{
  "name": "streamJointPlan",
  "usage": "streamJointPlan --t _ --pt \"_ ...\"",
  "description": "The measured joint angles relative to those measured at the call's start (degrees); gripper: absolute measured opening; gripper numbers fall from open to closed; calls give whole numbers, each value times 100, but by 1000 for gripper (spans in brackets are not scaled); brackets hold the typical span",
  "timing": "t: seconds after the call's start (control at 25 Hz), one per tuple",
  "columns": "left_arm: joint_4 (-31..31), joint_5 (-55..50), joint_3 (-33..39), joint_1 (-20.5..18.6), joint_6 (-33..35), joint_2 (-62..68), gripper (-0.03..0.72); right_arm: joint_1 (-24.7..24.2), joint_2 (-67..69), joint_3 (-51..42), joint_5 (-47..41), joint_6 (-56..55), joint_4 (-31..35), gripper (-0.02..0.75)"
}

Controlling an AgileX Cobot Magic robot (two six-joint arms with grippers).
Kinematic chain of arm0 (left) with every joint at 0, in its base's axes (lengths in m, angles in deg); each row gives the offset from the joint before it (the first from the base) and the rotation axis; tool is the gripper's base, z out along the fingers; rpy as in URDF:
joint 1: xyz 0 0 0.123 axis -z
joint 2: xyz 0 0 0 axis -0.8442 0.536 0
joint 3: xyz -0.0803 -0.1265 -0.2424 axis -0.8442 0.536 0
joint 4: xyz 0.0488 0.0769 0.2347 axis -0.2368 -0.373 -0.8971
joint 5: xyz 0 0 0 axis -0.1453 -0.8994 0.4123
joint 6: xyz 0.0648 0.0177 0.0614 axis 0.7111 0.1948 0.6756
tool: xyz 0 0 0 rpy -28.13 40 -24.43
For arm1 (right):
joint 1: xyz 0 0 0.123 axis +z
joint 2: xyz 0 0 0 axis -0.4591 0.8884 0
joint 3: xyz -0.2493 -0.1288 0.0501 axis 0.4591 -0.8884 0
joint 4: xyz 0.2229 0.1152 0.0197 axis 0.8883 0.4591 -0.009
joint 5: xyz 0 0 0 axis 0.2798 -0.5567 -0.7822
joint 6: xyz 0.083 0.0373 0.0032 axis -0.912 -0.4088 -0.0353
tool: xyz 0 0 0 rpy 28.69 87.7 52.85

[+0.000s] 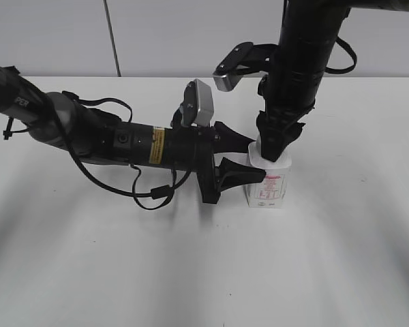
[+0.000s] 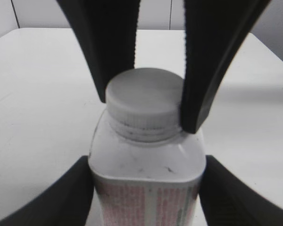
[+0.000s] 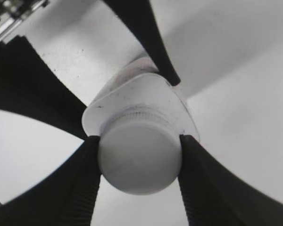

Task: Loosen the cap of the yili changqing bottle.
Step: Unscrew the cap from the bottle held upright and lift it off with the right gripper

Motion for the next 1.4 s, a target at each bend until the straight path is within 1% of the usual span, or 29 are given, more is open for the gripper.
streamJointPlan --t 0.12,0.2,0.32,0.48,0.52,0.56,0.6,0.68,0.76,0.84,0.96,1.04,1.16,1.24,1.32,1.4 --pt "-11 16 0 -5 5 0 421 0 0 0 11 1564 -31 398" --pt "-15 15 0 -5 10 0 421 0 0 0 22 2161 -35 398" --pt "-15 15 0 -5 10 0 419 0 0 0 37 2455 -42 397" --pt "-15 15 0 -5 10 0 419 0 0 18 30 2367 -42 397" --pt "-15 15 0 -5 10 0 419 0 4 45 18 2169 -37 402" --pt "-15 15 0 -5 4 0 419 0 12 79 -6 1932 -30 428" --pt "-8 15 0 -5 4 0 419 0 11 123 -5 1725 -9 469" --pt "-8 9 0 0 0 0 419 0 -2 210 -5 1487 29 582" --pt "-8 3 0 0 0 0 419 5 -37 227 -5 1273 66 627" --pt "-8 3 0 0 0 0 419 5 -100 244 -5 929 113 625" --pt "-8 3 0 0 0 0 419 5 -240 248 -5 133 163 589" --pt "-8 3 0 0 0 0 419 5 -334 255 -5 -753 230 578" --pt "-8 3 0 0 0 0 419 5 -394 255 -5 -2927 300 574" --pt "-8 3 0 0 0 0 419 5 -394 255 -5 -4108 236 574" --pt "-8 3 0 0 0 0 419 5 -394 255 -5 -4834 147 574" --pt "-8 3 0 0 0 0 419 5 -394 255 -5 -5151 128 574"
